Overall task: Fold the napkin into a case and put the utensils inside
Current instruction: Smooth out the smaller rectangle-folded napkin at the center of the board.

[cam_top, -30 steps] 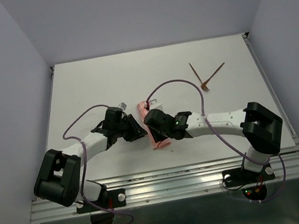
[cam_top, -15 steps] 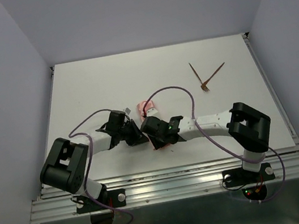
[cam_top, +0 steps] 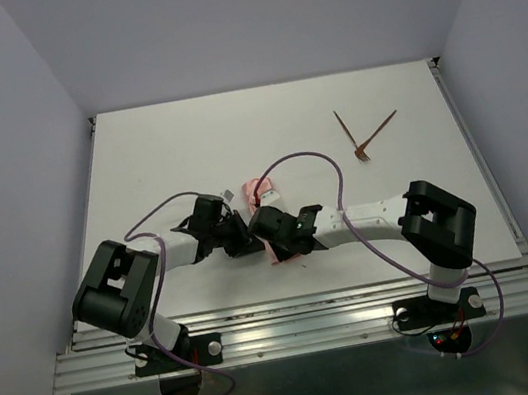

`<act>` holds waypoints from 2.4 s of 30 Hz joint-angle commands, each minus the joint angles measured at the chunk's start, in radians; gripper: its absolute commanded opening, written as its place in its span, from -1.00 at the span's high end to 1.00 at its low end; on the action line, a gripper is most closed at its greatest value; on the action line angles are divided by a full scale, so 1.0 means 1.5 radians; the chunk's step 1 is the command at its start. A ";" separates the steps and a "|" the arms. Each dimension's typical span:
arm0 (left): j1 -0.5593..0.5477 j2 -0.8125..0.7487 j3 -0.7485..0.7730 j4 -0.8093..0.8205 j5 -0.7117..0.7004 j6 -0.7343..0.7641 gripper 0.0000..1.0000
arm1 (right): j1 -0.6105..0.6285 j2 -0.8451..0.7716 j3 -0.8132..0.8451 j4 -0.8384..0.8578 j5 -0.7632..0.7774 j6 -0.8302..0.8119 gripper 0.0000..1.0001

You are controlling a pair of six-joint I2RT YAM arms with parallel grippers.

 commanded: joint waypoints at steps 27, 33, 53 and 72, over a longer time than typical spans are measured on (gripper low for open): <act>-0.019 0.016 -0.023 0.029 0.012 0.002 1.00 | 0.007 -0.025 0.034 0.028 0.011 0.007 0.99; -0.020 0.020 -0.024 0.032 0.012 0.003 1.00 | 0.007 -0.031 0.043 0.038 0.007 -0.001 0.99; -0.021 -0.053 -0.018 -0.057 -0.106 0.012 0.74 | 0.007 -0.035 0.032 0.060 0.006 -0.018 0.37; -0.010 -0.092 0.123 -0.155 -0.168 0.020 -0.66 | -0.117 -0.170 -0.041 0.063 0.045 0.059 -0.40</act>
